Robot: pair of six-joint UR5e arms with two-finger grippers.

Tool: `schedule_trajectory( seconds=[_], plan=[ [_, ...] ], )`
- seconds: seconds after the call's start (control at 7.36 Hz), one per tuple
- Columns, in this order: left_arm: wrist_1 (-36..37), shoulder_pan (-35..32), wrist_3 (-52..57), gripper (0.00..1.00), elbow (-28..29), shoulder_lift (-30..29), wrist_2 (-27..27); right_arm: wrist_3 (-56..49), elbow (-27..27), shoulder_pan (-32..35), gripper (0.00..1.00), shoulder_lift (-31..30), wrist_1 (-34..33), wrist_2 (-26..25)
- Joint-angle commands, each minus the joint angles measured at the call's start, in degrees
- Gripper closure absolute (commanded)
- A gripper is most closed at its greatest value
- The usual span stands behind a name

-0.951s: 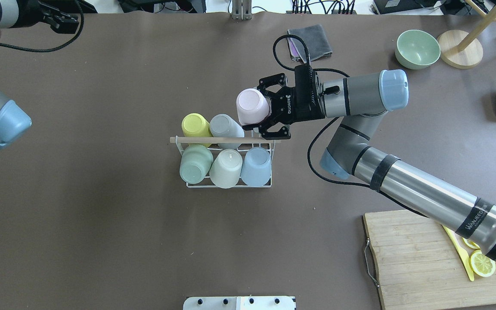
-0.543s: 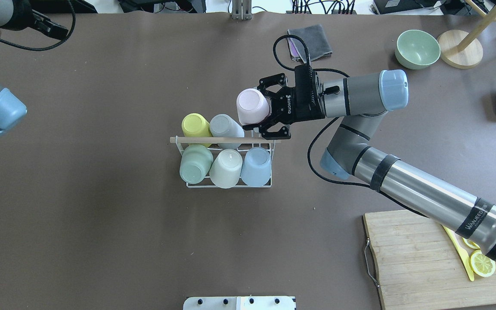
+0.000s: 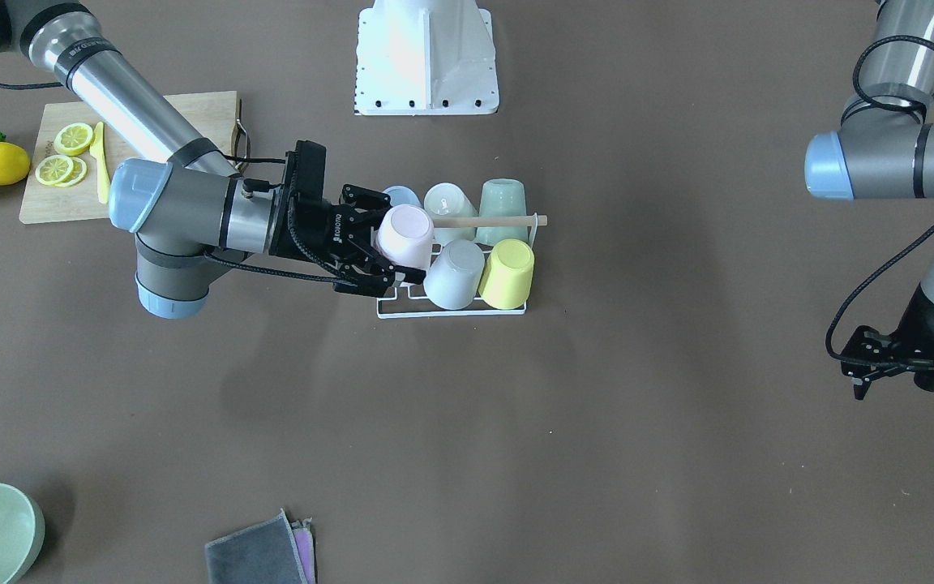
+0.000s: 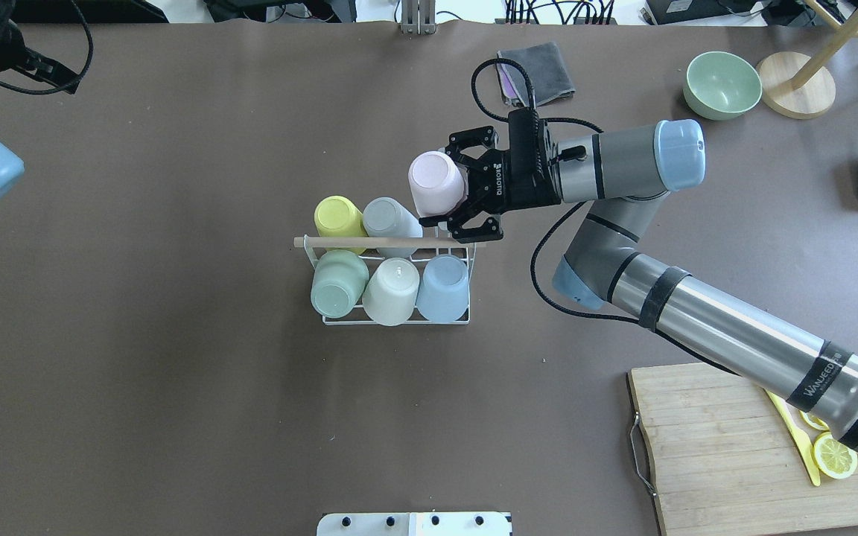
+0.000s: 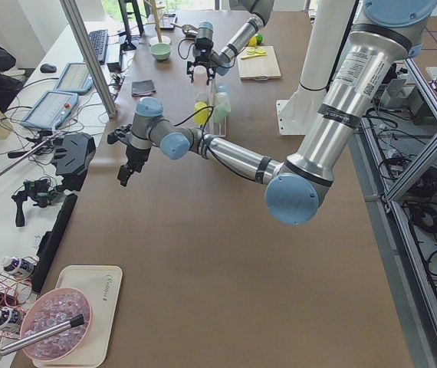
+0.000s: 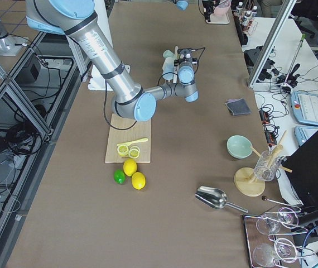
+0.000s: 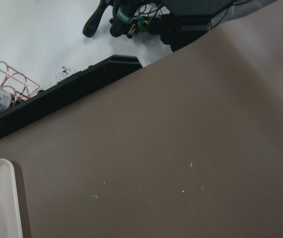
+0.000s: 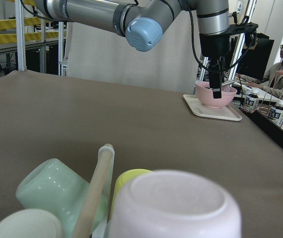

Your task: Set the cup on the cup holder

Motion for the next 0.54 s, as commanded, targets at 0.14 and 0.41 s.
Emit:
schedule_trajectory(
  seconds=[0.14,0.41],
  plan=[
    [2.1,-0.8,-0.1,0.02,2.1,-0.4,-3.9,1.1,0.0,0.0,0.0,0.0,0.0,0.0],
    [7.4,-3.4,0.5,0.02,2.1,-0.5,-7.6,1.1,0.0,0.0,0.0,0.0,0.0,0.0]
  ],
)
